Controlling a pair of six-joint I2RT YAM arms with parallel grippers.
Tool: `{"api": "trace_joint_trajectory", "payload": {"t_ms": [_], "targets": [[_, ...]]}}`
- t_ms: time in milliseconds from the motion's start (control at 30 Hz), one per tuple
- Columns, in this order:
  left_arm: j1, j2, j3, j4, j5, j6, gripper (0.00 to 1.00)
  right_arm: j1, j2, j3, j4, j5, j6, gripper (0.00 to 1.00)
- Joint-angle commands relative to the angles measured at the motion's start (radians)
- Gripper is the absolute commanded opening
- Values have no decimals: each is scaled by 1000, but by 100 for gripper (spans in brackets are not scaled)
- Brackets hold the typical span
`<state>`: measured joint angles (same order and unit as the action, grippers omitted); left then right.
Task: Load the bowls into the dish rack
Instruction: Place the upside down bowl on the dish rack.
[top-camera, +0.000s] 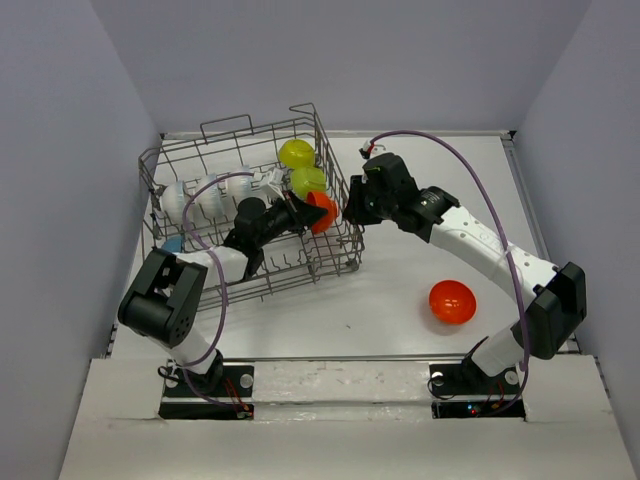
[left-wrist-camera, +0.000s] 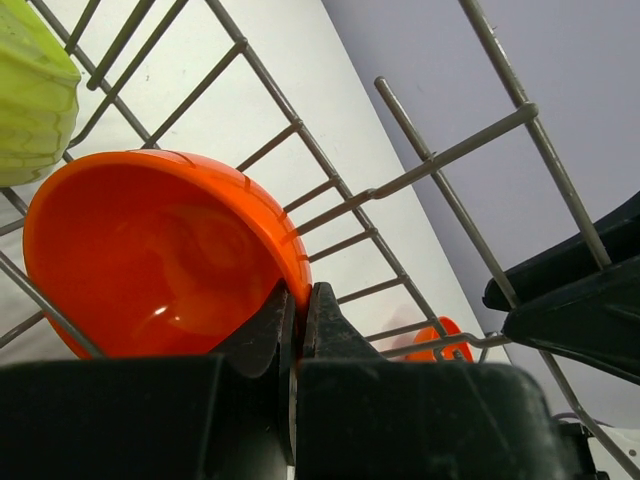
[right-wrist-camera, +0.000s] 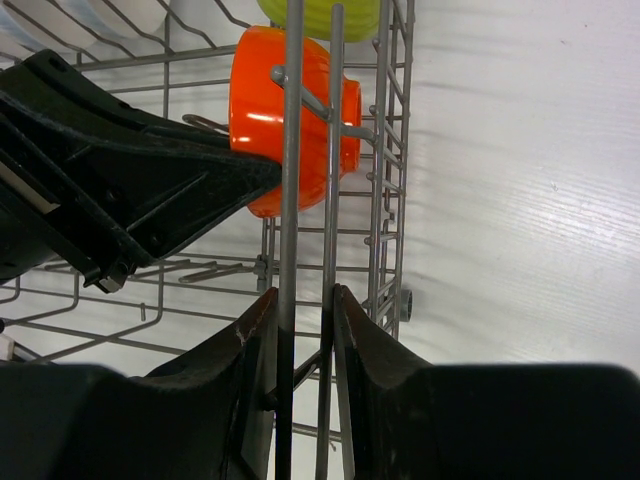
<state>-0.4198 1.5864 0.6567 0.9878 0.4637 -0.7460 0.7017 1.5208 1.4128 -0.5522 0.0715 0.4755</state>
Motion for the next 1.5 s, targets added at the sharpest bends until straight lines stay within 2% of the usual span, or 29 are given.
{"api": "trace_joint_trajectory", "payload": {"t_ms": [0, 500, 633, 733, 967, 1133, 1467], "targets": [[18, -62, 35, -64, -54, 92, 1, 4, -5, 44, 38, -13, 6, 16], [18, -97, 69, -262, -140, 169, 0, 4, -11, 41, 37, -1, 14, 16], [18, -114, 83, -328, -181, 200, 0, 4, -11, 38, 35, 1, 18, 10], [18, -124, 93, -385, -220, 224, 0, 4, -14, 35, 35, 1, 21, 10], [18, -144, 96, -435, -261, 249, 0, 4, -17, 29, 32, 19, 29, 9], [19, -167, 104, -471, -290, 270, 0, 4, -19, 26, 26, 47, 55, 1], [19, -213, 110, -548, -362, 307, 3, 4, -50, 14, 21, 139, 98, 1]]}}
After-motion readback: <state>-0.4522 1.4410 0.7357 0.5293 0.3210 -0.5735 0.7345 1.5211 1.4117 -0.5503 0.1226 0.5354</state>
